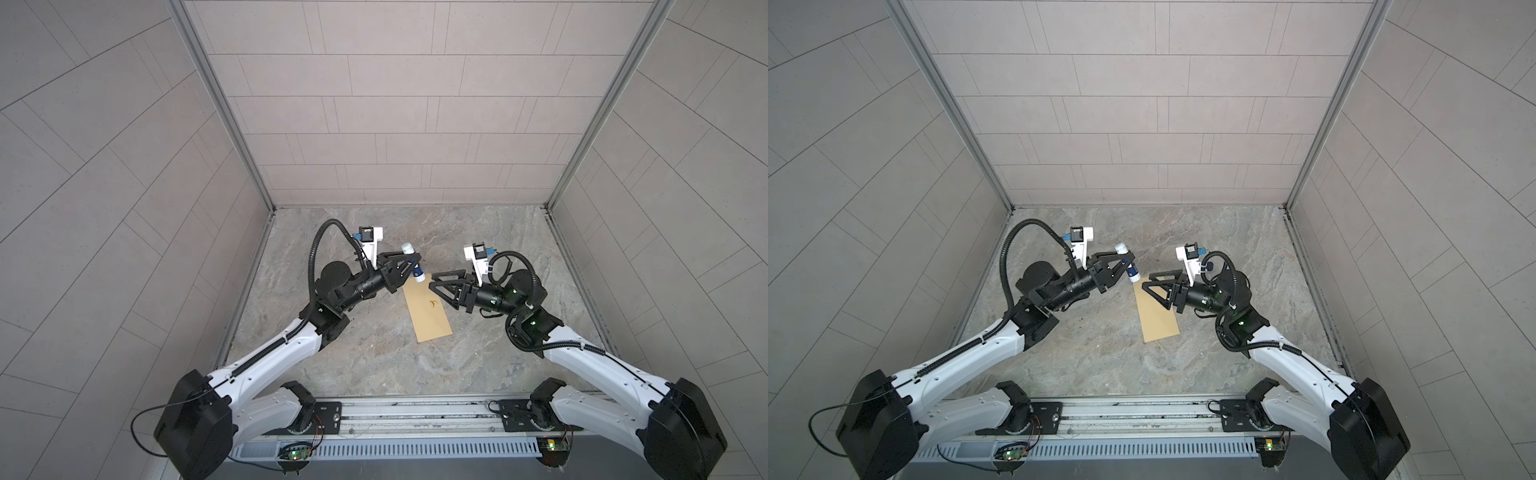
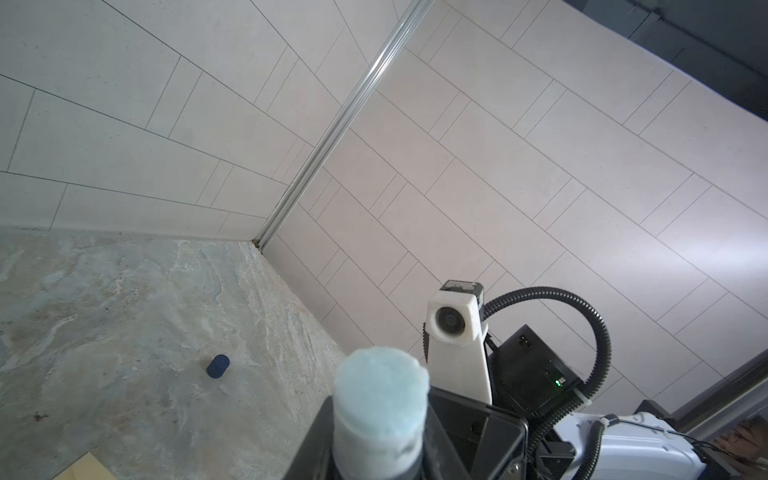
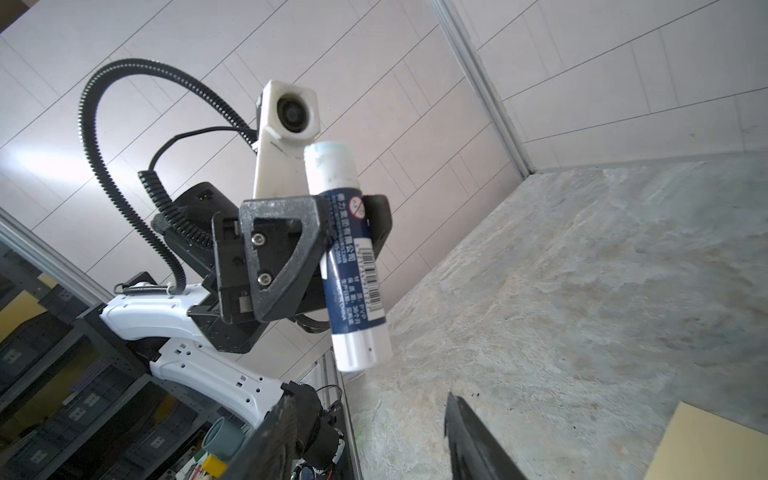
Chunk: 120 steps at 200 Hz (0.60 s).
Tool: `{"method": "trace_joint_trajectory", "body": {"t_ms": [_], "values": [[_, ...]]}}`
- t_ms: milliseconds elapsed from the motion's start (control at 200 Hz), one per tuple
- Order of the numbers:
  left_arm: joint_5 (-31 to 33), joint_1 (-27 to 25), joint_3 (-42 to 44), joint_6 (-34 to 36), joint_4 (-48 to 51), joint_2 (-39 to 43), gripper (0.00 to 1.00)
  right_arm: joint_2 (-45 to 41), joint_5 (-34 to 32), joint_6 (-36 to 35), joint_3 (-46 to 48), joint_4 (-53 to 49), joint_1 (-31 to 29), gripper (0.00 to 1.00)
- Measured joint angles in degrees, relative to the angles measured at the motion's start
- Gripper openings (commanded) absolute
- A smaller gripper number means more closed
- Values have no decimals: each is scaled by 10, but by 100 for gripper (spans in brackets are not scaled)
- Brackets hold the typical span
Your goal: Place the letter into the envelope and seal it
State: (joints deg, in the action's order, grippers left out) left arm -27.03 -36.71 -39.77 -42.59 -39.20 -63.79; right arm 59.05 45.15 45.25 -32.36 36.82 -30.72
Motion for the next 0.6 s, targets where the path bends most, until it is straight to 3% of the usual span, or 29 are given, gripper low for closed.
{"method": "trace_joint_trajectory", "body": {"t_ms": [235,600], "values": [[1,0,9,-36,-40,0,0,48,-9,22,-17,72,-42,49],[1,0,16,-56,-65,1,0,77,-26,50,-17,131,-48,42]]}}
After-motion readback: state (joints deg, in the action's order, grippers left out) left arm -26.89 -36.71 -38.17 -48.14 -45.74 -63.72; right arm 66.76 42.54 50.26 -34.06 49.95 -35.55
